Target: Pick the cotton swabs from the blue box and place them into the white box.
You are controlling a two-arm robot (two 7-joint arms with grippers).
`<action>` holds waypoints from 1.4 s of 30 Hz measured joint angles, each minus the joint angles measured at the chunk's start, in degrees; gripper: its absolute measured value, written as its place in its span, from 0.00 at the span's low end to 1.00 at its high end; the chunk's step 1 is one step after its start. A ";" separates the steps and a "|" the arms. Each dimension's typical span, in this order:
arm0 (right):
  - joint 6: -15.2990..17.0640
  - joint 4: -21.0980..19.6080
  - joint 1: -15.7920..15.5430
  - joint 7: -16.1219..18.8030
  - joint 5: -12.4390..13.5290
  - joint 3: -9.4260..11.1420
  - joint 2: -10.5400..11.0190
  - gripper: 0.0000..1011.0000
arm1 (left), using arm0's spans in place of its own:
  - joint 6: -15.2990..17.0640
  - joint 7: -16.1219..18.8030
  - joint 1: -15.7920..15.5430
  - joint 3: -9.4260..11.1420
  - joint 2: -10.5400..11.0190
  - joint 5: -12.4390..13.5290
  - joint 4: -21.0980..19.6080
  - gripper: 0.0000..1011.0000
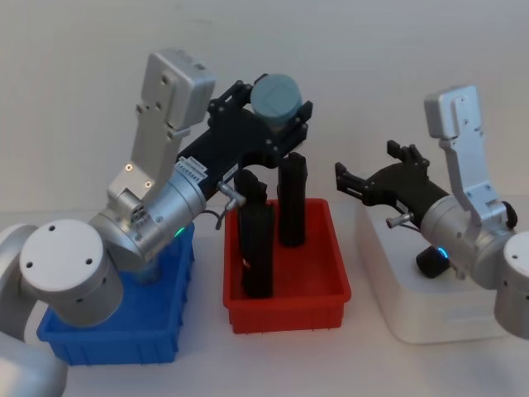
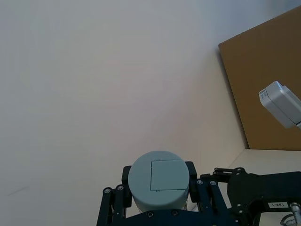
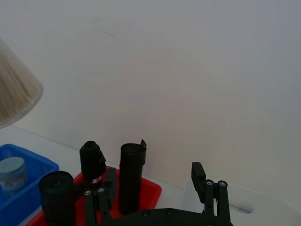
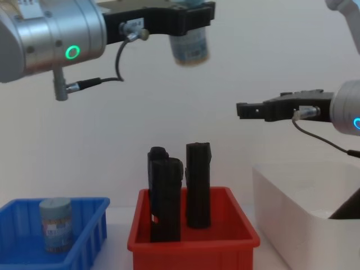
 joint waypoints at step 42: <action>-13.21 -0.66 0.06 10.57 -14.36 -3.30 2.20 0.99 | 1.66 -4.99 -3.82 2.08 -3.76 0.31 6.67 0.66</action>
